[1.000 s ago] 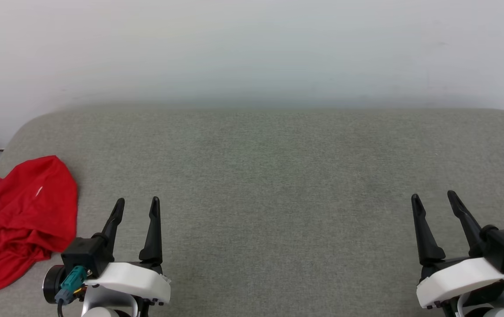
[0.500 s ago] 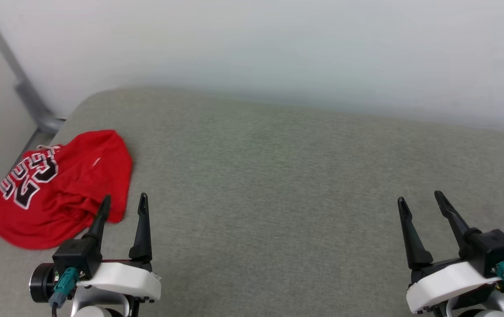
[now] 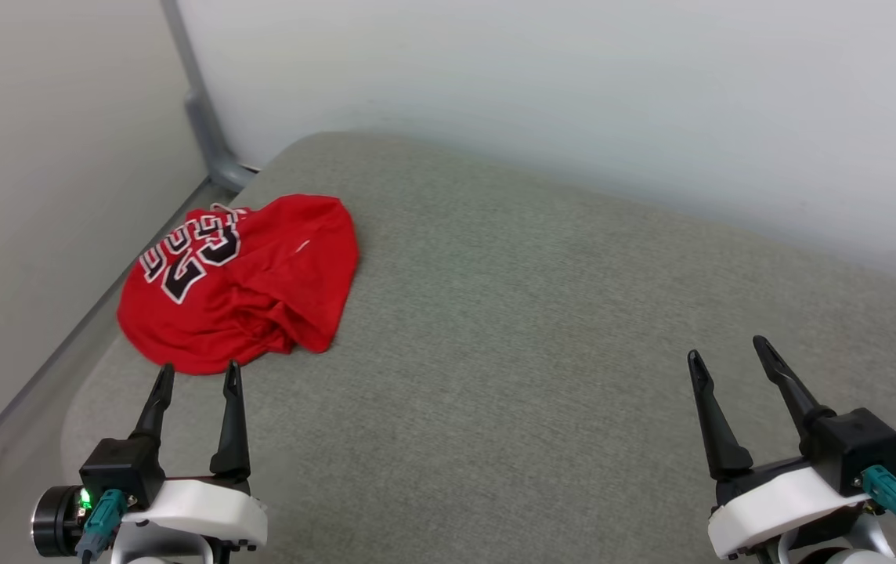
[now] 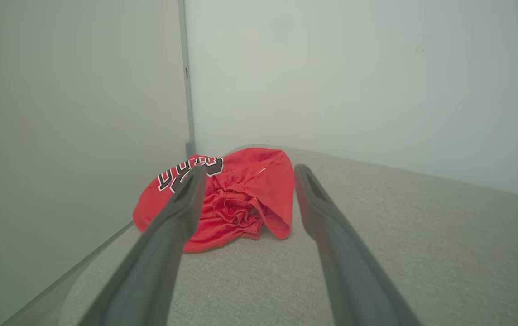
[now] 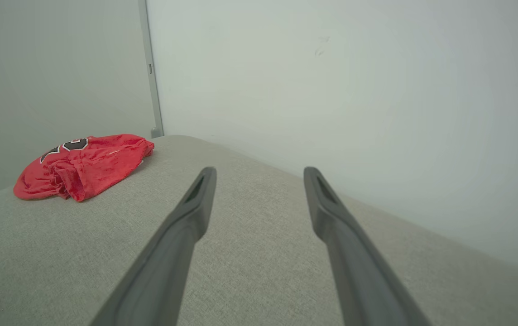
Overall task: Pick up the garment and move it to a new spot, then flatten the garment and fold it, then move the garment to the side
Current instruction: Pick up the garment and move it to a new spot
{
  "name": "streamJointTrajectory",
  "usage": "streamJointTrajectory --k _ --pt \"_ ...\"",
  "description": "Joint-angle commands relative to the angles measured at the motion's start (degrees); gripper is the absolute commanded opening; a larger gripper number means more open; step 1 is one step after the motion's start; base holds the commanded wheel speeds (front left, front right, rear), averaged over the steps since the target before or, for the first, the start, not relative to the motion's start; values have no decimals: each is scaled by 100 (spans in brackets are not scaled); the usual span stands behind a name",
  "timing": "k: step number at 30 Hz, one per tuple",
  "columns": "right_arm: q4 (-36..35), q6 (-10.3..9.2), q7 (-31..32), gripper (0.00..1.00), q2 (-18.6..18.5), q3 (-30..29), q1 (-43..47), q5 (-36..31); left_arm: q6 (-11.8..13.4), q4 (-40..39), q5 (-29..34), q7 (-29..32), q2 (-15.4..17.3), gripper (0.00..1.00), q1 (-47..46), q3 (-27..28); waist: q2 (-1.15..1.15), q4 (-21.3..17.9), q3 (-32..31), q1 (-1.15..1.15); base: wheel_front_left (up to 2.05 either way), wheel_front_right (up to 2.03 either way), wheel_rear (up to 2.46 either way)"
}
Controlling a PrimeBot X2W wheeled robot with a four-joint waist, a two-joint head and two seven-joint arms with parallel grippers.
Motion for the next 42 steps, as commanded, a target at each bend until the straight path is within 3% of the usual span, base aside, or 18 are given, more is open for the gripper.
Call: streamJointTrajectory --k 1,10,24,33,42 --pt "22 -3 -9 100 7 8 -42 65 -27 23 -15 -15 -38 100 67 22 0 205 -15 0 0 0 0" --pt "110 -3 -7 100 7 5 -70 265 -108 24 34 -15 -82 100 76 128 0 498 -2 0 0 0 0" --pt "141 -3 27 100 8 7 -174 224 -158 136 294 -15 -18 100 -253 159 0 497 211 0 0 0 0" --pt "54 -3 213 100 9 22 -254 117 -220 860 180 28 454 100 -1433 246 0 304 464 0 0 0 0" --pt "-78 -4 431 100 7 59 -422 -20 -299 2096 -447 1069 1224 100 -3007 82 0 -133 903 0 0 0 0"
